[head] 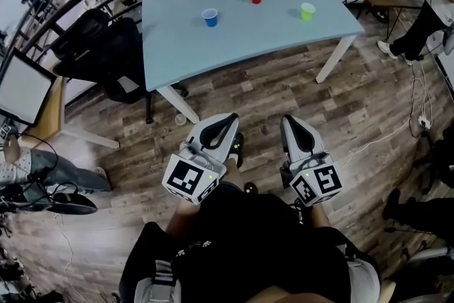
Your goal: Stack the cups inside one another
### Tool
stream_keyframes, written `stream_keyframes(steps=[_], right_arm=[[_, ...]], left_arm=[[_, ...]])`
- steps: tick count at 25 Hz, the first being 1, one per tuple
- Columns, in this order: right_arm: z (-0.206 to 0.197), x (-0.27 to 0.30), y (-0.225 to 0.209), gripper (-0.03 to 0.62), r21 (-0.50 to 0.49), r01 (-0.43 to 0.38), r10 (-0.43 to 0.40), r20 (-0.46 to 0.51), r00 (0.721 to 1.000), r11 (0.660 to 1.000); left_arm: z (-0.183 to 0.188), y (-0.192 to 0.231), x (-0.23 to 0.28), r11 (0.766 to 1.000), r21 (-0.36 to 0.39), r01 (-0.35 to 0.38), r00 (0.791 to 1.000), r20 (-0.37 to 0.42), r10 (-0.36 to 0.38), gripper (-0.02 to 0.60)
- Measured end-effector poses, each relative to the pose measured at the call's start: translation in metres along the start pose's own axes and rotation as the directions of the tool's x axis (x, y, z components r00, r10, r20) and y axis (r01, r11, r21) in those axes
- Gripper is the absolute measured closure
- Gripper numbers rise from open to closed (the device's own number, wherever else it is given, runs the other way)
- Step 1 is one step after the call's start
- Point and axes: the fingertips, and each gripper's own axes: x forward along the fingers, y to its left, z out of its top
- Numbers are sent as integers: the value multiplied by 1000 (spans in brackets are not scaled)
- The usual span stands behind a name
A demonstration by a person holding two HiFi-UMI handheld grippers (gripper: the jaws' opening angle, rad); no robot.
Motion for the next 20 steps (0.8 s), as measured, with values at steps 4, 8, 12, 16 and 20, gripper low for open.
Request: stream_keyframes(steps=[4, 8, 12, 16, 20], right_arm=[[0, 10, -17, 583, -12, 33, -33, -5, 999, 999], [2, 24, -32, 583, -18, 65, -65, -9, 998, 998], [9, 44, -45, 582, -39, 87, -87, 5, 996, 995], [21, 59, -61, 582, -75, 118, -117, 22, 993, 990], [28, 77, -80, 582, -92, 161, -159, 29, 987, 983]], left_arm=[[-2, 10, 23, 999, 0, 38, 999, 7, -38, 592], [0, 20, 45, 997, -1, 83, 996, 12, -83, 592], [2, 36, 71, 992, 5, 127, 992, 25, -127, 592], [8, 49, 99, 985, 10, 170, 984, 52, -170, 592], [9, 65, 126, 978, 0, 208, 976, 66, -207, 592]])
